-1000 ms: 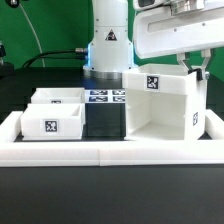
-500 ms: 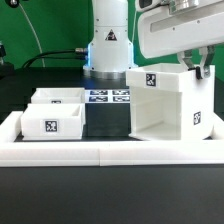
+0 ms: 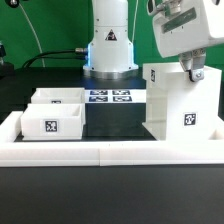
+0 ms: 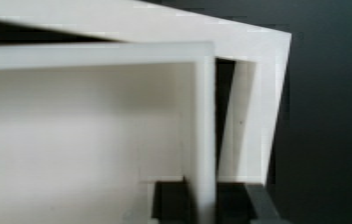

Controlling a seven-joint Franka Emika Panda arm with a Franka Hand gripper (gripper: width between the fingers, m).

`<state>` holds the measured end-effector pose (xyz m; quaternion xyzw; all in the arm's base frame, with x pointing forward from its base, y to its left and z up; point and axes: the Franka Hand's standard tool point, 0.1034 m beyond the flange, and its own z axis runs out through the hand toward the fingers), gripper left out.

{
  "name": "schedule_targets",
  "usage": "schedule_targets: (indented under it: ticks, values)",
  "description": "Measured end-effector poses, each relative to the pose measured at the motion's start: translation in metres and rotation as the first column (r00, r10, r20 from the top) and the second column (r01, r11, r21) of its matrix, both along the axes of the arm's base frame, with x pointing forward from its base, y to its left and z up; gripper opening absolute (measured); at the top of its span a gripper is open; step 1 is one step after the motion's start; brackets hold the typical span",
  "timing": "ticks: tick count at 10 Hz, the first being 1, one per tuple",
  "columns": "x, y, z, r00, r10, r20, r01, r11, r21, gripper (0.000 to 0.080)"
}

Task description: Assemble drawer

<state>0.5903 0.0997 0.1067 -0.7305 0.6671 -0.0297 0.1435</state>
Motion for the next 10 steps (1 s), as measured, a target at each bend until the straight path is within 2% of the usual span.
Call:
schedule_targets:
  ticks: [2,4,6,10]
  values:
    - [-0.001,0.000,-0.001,0.996,-0.084,-0.016,0.084,0.996,0.024,0.0054]
    - [0.000,-0.001,-0.001,0.997,-0.076,-0.014,0.077,0.997,0.024,0.0054]
    - [0.013,-0.005,-0.001,0.997,-0.076,-0.013,0.076,0.997,0.026,0.0054]
    - [0.036,0.000,-0.001,0.994,-0.107,0.003,0.107,0.994,0.037,0.0054]
